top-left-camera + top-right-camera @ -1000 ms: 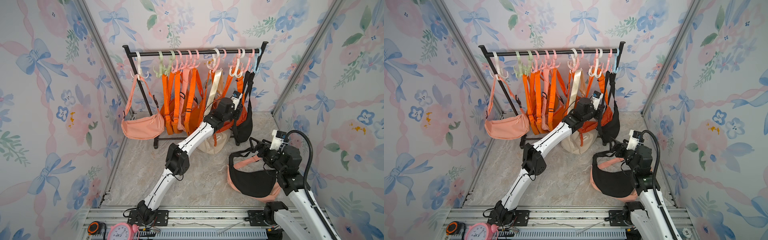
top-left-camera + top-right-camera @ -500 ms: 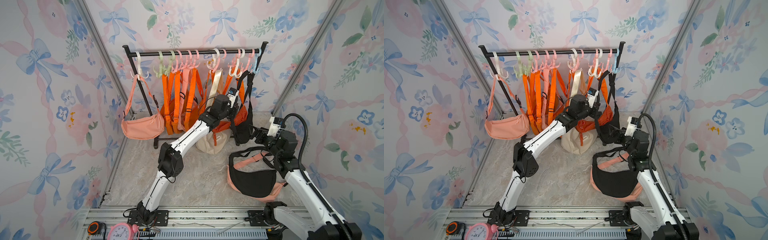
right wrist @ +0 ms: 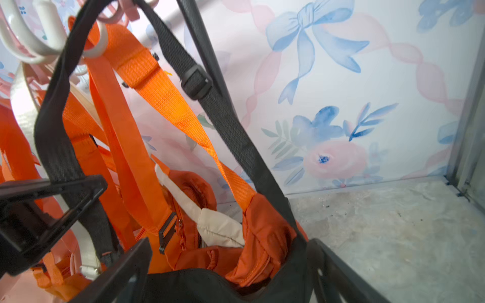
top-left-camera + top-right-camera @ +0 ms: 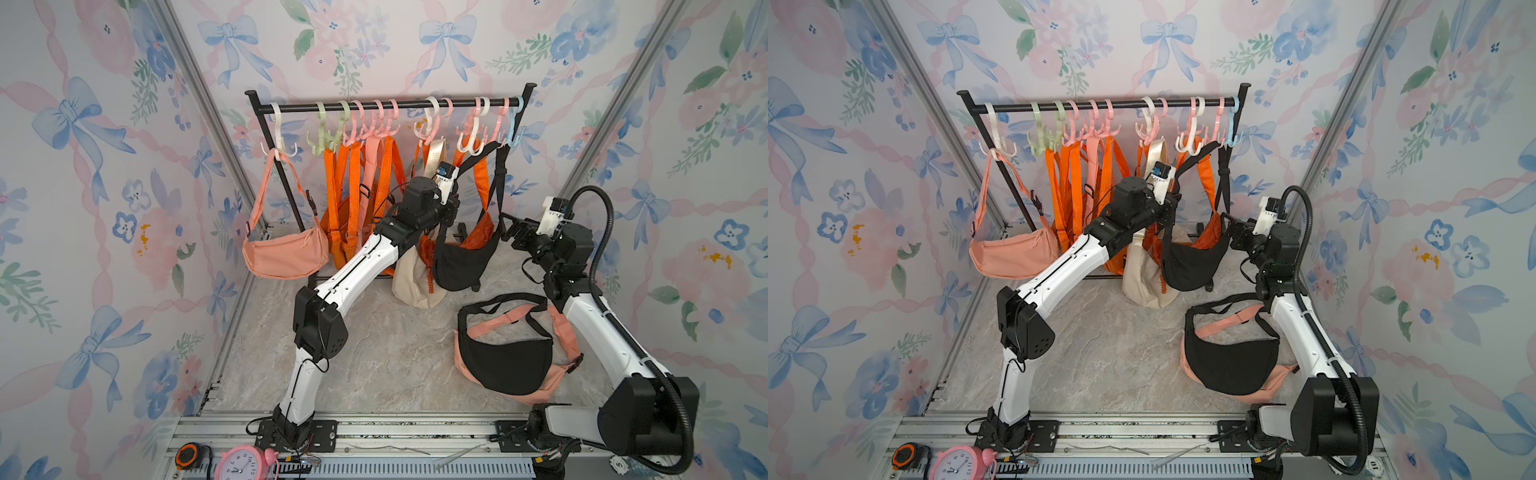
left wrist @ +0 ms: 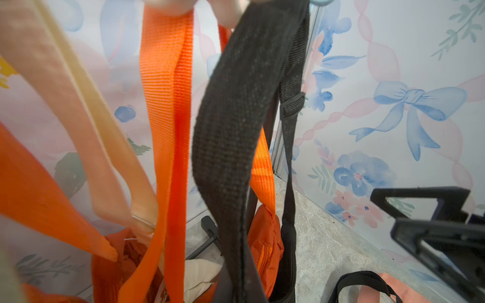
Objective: Take the bag off the hook
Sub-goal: Pick up the bag from the hook.
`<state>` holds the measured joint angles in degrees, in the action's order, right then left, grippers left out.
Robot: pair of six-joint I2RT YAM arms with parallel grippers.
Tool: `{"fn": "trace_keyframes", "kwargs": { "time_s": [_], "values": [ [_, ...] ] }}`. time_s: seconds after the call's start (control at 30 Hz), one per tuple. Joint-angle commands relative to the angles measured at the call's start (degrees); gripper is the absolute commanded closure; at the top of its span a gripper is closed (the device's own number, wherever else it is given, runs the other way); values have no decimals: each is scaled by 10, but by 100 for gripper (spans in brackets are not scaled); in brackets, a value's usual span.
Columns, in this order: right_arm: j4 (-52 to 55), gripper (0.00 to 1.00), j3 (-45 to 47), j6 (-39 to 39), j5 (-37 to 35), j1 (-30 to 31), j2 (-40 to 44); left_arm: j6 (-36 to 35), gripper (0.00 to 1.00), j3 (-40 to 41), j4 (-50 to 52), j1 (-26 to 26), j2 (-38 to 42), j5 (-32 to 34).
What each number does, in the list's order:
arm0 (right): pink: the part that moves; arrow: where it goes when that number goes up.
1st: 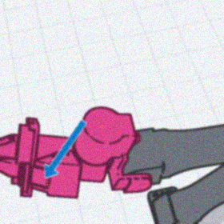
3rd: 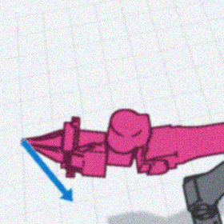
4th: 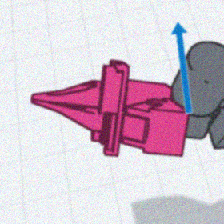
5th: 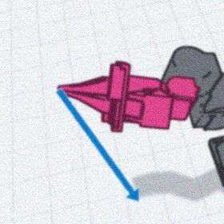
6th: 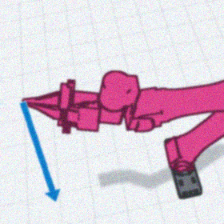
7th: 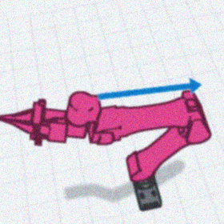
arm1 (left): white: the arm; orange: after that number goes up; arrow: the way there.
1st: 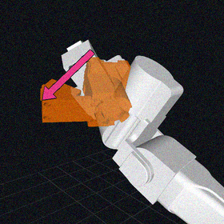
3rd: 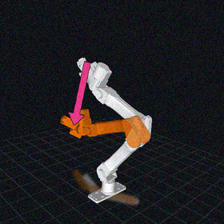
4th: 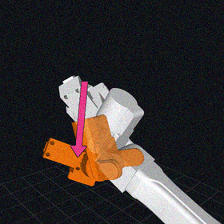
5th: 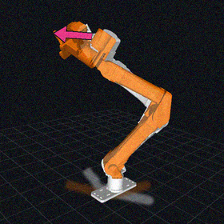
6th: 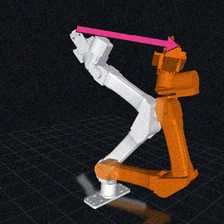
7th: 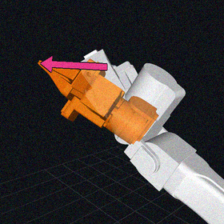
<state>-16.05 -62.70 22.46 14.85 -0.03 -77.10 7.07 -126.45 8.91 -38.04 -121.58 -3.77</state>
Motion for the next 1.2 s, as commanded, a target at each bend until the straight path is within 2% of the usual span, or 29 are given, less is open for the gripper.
{"fn": "trace_keyframes", "kwargs": {
  "time_s": [0.0, 0.2, 0.4, 0.67, 0.9, 1.03, 1.17],
  "values": [
    [-10, 7, -48, -6, 42, -13, -41, 1, 100, 6, -10, 10, 21, -14],
    [35, 8, -144, -33, 114, -20, -122, 5, 100, -1, -10, 18, 17, -23],
    [66, 9, -218, -40, 143, -34, -191, 11, 100, -10, -10, 22, 7, -34],
    [117, 15, -314, -42, 127, -31, -262, 25, 100, -23, -11, 23, -13, -46],
    [142, 27, -366, -44, 116, -28, -299, 33, 100, -35, -11, 23, -24, -49],
    [135, 46, -366, -43, 117, -28, -298, 35, 100, -37, -10, 23, -28, -50],
    [125, 78, -358, -38, 122, -27, -293, 41, 100, -37, -11, 22, -32, -55]
  ]
}}
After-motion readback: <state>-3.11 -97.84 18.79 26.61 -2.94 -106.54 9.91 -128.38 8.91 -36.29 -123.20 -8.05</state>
